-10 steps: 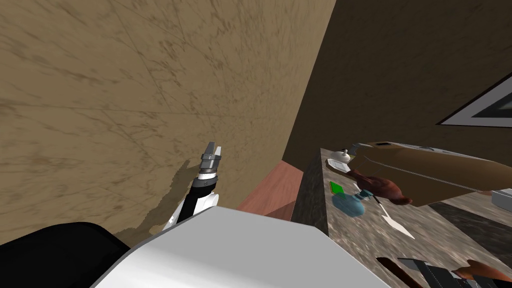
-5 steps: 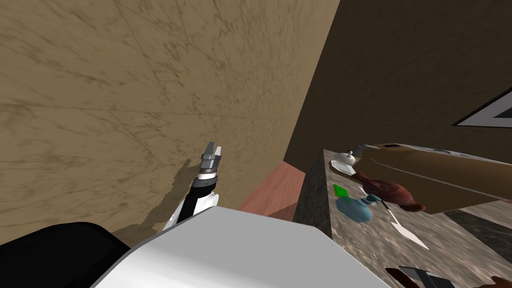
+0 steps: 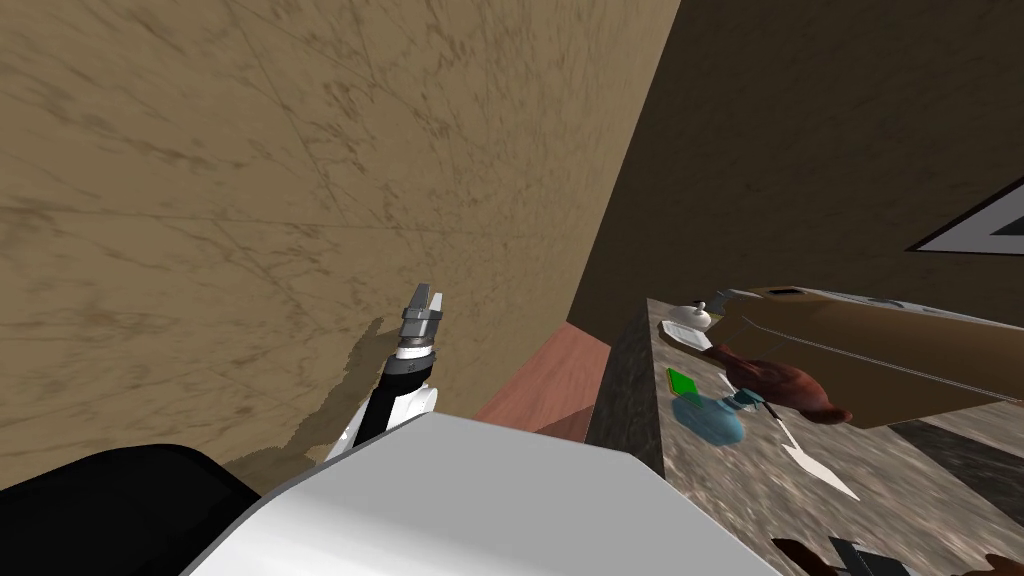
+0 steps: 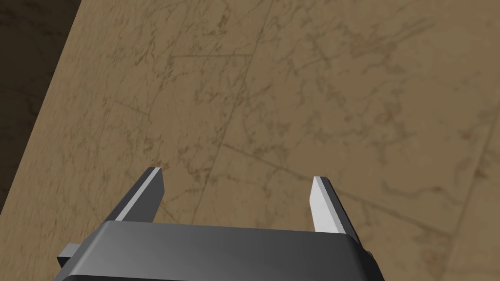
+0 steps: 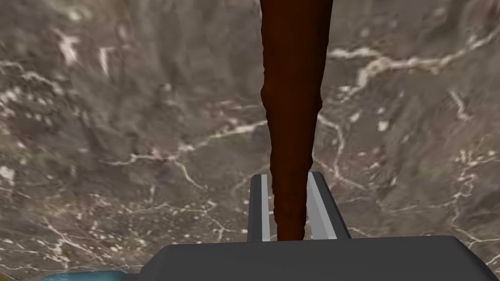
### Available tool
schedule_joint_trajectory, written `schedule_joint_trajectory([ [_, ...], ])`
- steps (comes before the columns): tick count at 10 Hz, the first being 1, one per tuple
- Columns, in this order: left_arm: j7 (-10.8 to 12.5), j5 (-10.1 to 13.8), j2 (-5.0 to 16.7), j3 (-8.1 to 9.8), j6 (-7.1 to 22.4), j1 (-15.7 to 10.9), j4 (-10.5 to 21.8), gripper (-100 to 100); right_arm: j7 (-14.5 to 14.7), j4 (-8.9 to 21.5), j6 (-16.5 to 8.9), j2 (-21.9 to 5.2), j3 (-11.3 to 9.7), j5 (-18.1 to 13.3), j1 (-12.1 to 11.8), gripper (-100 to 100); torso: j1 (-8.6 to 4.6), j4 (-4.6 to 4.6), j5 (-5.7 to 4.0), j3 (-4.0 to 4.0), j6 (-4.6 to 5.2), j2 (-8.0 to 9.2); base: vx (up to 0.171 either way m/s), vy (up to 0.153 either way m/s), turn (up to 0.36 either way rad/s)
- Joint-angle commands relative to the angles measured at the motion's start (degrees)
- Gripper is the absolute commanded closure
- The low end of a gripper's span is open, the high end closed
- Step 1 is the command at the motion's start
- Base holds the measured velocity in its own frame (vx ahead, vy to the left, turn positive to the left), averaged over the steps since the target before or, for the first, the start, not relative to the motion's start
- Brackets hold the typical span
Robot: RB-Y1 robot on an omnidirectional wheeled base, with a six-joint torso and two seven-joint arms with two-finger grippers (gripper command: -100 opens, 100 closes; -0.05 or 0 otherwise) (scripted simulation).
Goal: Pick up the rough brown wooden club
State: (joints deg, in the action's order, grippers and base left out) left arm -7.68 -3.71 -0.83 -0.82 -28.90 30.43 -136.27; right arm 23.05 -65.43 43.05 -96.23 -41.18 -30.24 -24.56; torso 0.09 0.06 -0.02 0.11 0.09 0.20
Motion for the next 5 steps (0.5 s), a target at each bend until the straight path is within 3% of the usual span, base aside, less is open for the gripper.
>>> schedule_joint_trajectory([
  [1, 0.0, 0.0, 0.0, 0.0, 0.0, 0.0, 0.0, 0, 0.0, 0.0, 0.0, 0.0, 0.0, 0.0, 0.0, 0, 0.0, 0.0, 0.0, 0.0, 0.0, 0.0, 0.0, 0.0, 0.0],
  [2, 0.0, 0.0, 0.0, 0.0, 0.0, 0.0, 0.0, 0, -0.2, -0.4, 1.1, -1.8, 0.3, 0.5, 0.4, 100, 0.0, 0.0, 0.0, 0.0, 0.0, 0.0, -0.008, 0.001, -0.069],
  [3, 0.0, 0.0, 0.0, 0.0, 0.0, 0.0, 0.0, 0, -0.4, -0.8, 1.8, -3.1, 0.5, 0.9, 0.5, 100, 0.02, 0.01, 0.06, 0.02, 0.02, 0.03, -0.015, 0.002, -0.106],
  [4, 0.0, 0.0, 0.0, 0.0, 0.0, 0.0, 0.0, 0, -0.1, -1.1, 0.9, -2.5, 0.4, 1.0, 0.0, 100, 0.05, 0.02, 0.05, 0.04, 0.04, 0.07, -0.007, 0.001, -0.021],
  [5, 0.0, 0.0, 0.0, 0.0, 0.0, 0.0, 0.0, 0, -0.2, -1.2, 1.0, -2.7, 0.4, 1.1, 0.0, 0, 0.03, 0.02, 0.01, 0.04, 0.01, 0.06, 0.0, 0.0, 0.0],
])
